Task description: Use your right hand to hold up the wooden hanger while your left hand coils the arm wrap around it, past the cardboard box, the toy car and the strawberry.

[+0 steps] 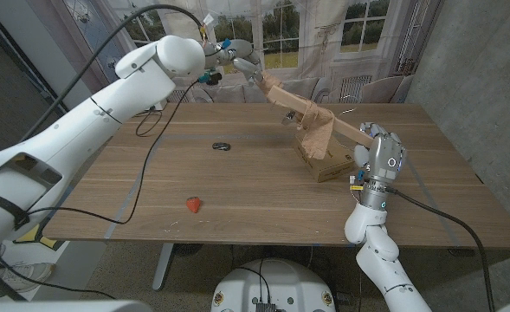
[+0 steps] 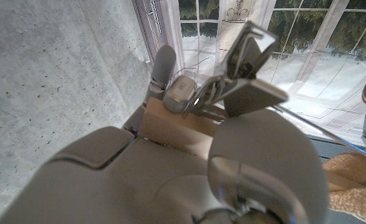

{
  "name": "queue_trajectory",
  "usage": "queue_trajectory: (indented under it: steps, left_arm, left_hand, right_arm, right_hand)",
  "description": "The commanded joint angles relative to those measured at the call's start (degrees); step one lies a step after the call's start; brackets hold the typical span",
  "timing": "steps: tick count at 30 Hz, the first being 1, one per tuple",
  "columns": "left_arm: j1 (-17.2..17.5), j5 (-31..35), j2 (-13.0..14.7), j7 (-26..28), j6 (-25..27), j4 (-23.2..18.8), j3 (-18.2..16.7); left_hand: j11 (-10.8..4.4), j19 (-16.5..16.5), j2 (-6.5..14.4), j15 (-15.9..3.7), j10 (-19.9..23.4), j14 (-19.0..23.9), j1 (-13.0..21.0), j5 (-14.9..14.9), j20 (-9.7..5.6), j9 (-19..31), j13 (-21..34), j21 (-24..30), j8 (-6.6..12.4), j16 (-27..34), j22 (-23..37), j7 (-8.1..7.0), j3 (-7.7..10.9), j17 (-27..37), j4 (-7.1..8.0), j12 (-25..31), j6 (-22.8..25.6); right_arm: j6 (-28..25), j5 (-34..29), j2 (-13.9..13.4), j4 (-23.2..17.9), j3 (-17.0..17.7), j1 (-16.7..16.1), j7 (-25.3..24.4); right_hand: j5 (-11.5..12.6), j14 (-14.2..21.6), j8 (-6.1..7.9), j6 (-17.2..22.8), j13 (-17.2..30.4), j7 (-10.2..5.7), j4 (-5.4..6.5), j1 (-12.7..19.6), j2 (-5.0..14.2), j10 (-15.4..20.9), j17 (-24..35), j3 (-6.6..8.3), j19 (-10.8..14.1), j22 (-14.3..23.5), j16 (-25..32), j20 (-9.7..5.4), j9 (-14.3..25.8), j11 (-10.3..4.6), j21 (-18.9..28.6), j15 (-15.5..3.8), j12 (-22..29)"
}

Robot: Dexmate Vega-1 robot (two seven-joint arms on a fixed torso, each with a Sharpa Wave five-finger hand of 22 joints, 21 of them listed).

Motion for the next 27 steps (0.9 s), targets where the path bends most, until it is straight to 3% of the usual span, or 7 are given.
queue_trajectory:
  steps: [1,11,27]
  left_arm:
    - [2.6,-3.0,-0.3,0.2,-7.7,4.3,1.0]
    - [4.3,-3.7,-1.5,-0.9,-14.5,5.3,1.8]
    - [6.9,-3.0,-2.1,-2.8,-22.8,3.1,2.5]
  left_hand:
    - [-10.47,-0.4,1.0,-1.02,12.7,-0.1,0.5,0.4,0.14,1.7,-0.1,0.4,0.13,-0.2,0.2,-4.4,6.23,0.1,5.69,-0.3,5.7]
    - [-10.54,-0.5,1.0,-1.02,12.7,-0.1,0.5,0.3,0.21,1.8,0.1,0.7,-0.02,-0.3,0.1,-4.49,6.22,0.3,5.71,-0.4,5.7]
    - [-10.48,-0.8,1.0,-0.92,12.8,-0.3,0.6,0.2,0.19,1.7,0.0,1.2,-0.35,-0.5,0.1,-4.48,6.4,0.6,5.6,-0.7,5.7]
  right_arm:
    - [3.2,3.7,1.2,-0.9,0.5,0.7,0.0]
    - [3.6,5.6,3.9,-1.2,1.5,1.4,0.0]
    - [-2.8,5.3,7.8,-0.8,1.3,3.3,0.0]
  right_hand:
    - [0.5,0.0,0.44,0.4,0.3,0.26,0.07,-1.1,1.68,0.3,0.3,0.36,0.0,0.1,0.2,-7.73,0.0,-0.57,0.2,-1.21,0.2]
    - [0.5,0.1,0.61,0.3,0.3,0.4,-0.02,-1.0,1.8,0.4,0.3,0.52,0.1,0.0,0.2,-7.71,-0.2,-0.6,0.2,-1.23,0.2]
    - [0.4,0.4,0.96,0.2,0.3,0.74,-0.27,-0.8,2.02,0.8,0.3,0.91,0.8,-0.7,0.2,-7.79,-0.4,-0.66,0.1,-1.25,0.3]
